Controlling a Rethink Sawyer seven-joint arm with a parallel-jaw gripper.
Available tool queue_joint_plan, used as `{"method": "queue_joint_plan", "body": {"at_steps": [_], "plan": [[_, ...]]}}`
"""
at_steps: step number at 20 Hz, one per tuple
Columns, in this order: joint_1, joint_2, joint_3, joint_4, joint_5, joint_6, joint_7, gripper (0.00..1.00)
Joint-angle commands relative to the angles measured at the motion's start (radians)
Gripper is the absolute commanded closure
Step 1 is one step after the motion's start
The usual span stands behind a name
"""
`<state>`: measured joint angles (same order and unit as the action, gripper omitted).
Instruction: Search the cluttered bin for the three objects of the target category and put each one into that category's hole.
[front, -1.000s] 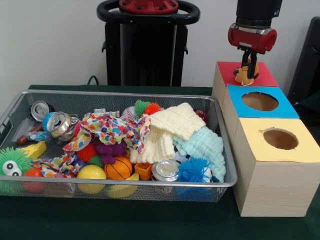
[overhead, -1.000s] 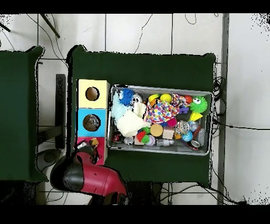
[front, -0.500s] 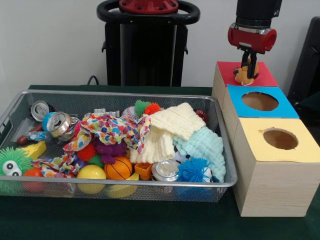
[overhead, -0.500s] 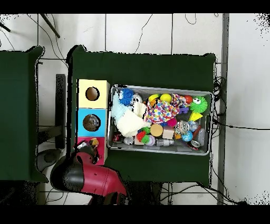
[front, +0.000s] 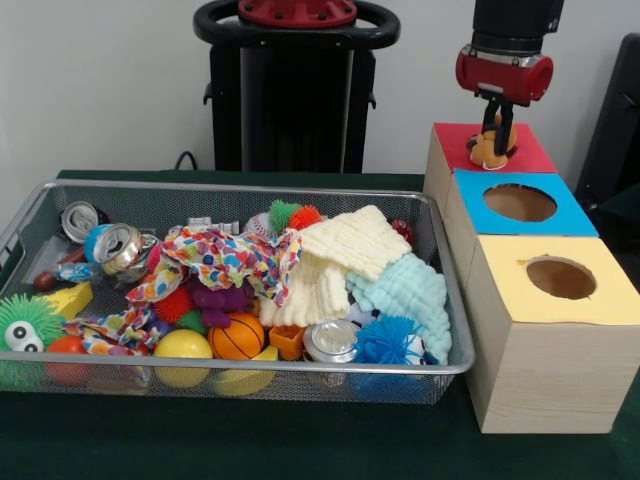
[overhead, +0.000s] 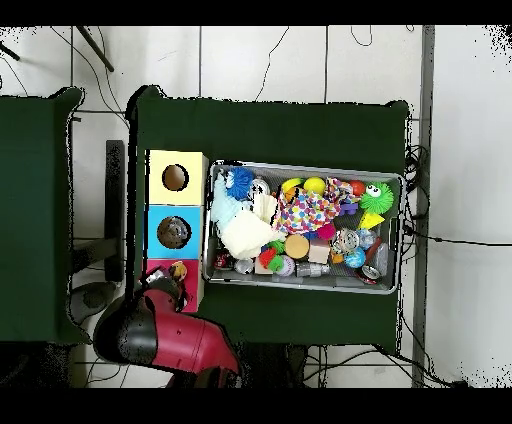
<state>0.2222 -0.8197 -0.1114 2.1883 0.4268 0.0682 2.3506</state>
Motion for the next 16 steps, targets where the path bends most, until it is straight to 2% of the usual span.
{"method": "queue_joint_plan", "body": {"at_steps": [1,9,16], "plan": [[0.012,0.159,-0.022,-0.041,0.026,0.053,0.152,1.00],[0.083,0.064,-0.118,-0.054,0.014,0.227,0.165,1.00],[0.093,0.031,-0.147,-0.063,-0.002,0.291,0.164,1.00]]}}
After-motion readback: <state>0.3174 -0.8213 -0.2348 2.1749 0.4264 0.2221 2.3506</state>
